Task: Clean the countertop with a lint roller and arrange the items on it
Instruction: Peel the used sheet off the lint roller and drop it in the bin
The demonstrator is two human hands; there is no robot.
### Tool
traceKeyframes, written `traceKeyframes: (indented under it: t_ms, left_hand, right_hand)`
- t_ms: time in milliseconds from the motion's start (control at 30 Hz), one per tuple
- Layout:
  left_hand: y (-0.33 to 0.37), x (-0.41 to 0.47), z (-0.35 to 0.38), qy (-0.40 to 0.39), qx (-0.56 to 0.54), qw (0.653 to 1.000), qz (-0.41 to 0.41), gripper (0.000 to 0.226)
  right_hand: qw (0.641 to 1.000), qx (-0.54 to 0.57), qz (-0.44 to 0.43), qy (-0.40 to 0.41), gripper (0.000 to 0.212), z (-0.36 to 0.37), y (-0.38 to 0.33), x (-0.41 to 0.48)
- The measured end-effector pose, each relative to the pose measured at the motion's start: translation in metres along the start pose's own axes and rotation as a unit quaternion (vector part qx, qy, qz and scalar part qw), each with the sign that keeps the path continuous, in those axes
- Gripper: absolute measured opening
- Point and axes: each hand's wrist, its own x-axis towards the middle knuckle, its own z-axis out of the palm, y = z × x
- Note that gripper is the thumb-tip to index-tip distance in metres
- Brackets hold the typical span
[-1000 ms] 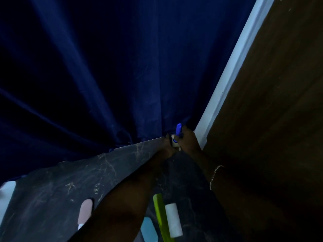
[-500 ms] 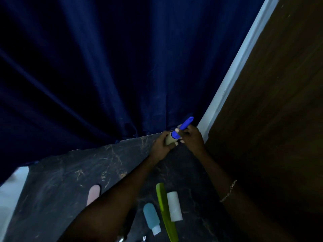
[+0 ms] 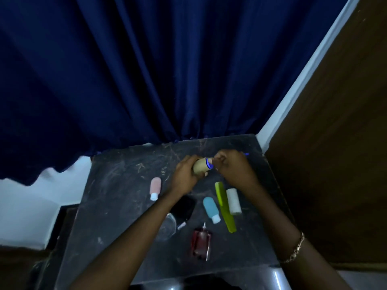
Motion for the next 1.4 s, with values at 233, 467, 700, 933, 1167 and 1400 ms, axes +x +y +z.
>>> traceKeyframes:
  t_ms: [233,467,700,933,1167,1400]
  left_hand:
    - [-0.024,-0.095,-0.064,0.019,0.065,0.998,0.01,0.048]
    - [-0.055,-0.174,-0.128,0.035,0.118,0.992,0.006,0.044]
    - [-0.092,-0.241,-0.179,0.063,0.142,0.986,-0.052,0.045]
    - [-0.124,-0.317,-0.218,0.091,0.166,0.974,-0.122,0.047]
    - [-0.149,-0.396,-0.238,0.111,0.213,0.951,-0.192,0.047]
    - [-0.176,-0.476,-0.259,0.138,0.191,0.932,-0.275,0.046]
  right_hand:
    - [0.969,-0.225,-0.084,-0.05,0.044,0.057,-0.064,-0.042]
    - [0.966,-0.189,-0.116,-0.131,0.044,0.118,-0.119,-0.075]
    - [0.945,-0.135,-0.182,-0.235,0.038,0.174,-0.17,-0.088]
    - [0.91,-0.129,-0.232,-0.319,0.041,0.223,-0.226,-0.11]
    - [0.867,-0.145,-0.323,-0.35,0.038,0.274,-0.265,-0.148]
    - [0.834,-0.136,-0.369,-0.387,0.036,0.317,-0.281,-0.165]
